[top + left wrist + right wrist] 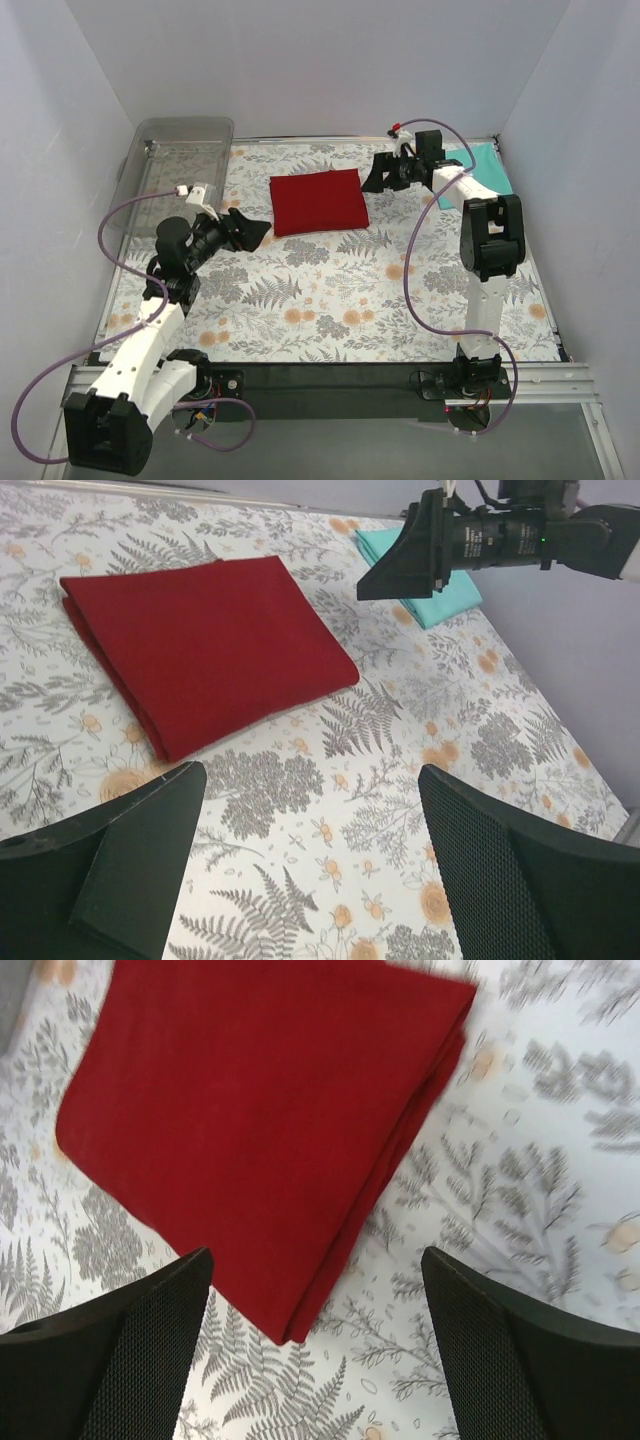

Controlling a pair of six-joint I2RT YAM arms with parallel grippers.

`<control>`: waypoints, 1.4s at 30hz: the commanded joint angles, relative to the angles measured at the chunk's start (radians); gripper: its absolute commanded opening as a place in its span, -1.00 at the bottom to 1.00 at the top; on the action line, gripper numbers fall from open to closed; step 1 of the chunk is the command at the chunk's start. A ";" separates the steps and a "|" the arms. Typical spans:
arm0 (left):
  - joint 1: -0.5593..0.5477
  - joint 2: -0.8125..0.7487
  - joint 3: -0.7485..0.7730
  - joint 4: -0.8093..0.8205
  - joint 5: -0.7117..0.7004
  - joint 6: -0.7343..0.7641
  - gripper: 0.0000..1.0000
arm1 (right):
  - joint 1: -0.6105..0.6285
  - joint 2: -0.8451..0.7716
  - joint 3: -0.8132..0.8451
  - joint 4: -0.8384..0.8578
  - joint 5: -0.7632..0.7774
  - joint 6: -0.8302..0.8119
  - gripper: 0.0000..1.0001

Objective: Fold and stack the t-shirts

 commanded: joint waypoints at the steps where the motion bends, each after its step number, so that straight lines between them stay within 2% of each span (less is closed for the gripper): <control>1: 0.007 -0.086 -0.059 -0.056 -0.021 -0.033 0.62 | 0.010 0.013 -0.067 -0.050 -0.044 -0.032 0.53; 9: 0.007 -0.270 -0.099 -0.136 -0.035 -0.049 0.64 | 0.039 0.059 -0.079 -0.084 -0.050 -0.006 0.54; 21: 0.007 -0.283 -0.097 -0.136 -0.023 -0.075 0.65 | 0.117 0.188 0.013 -0.100 -0.006 0.090 0.48; 24: 0.007 -0.278 -0.096 -0.135 -0.024 -0.073 0.65 | 0.118 0.194 0.005 -0.100 0.028 0.106 0.35; 27: 0.007 -0.274 -0.092 -0.136 -0.018 -0.079 0.65 | 0.115 0.199 0.002 -0.099 0.028 0.115 0.00; 28: 0.007 -0.272 -0.091 -0.135 -0.015 -0.081 0.65 | 0.111 0.200 0.002 -0.099 0.022 0.115 -0.25; 32: 0.007 -0.275 -0.092 -0.136 -0.009 -0.085 0.65 | 0.100 0.190 -0.015 -0.078 -0.024 0.117 -0.56; 35: 0.007 -0.278 -0.096 -0.136 -0.004 -0.090 0.65 | 0.089 0.165 -0.039 -0.051 -0.064 0.106 -0.94; 42: 0.007 -0.283 -0.103 -0.136 0.002 -0.101 0.65 | 0.039 0.052 -0.093 -0.048 -0.098 -0.030 -0.97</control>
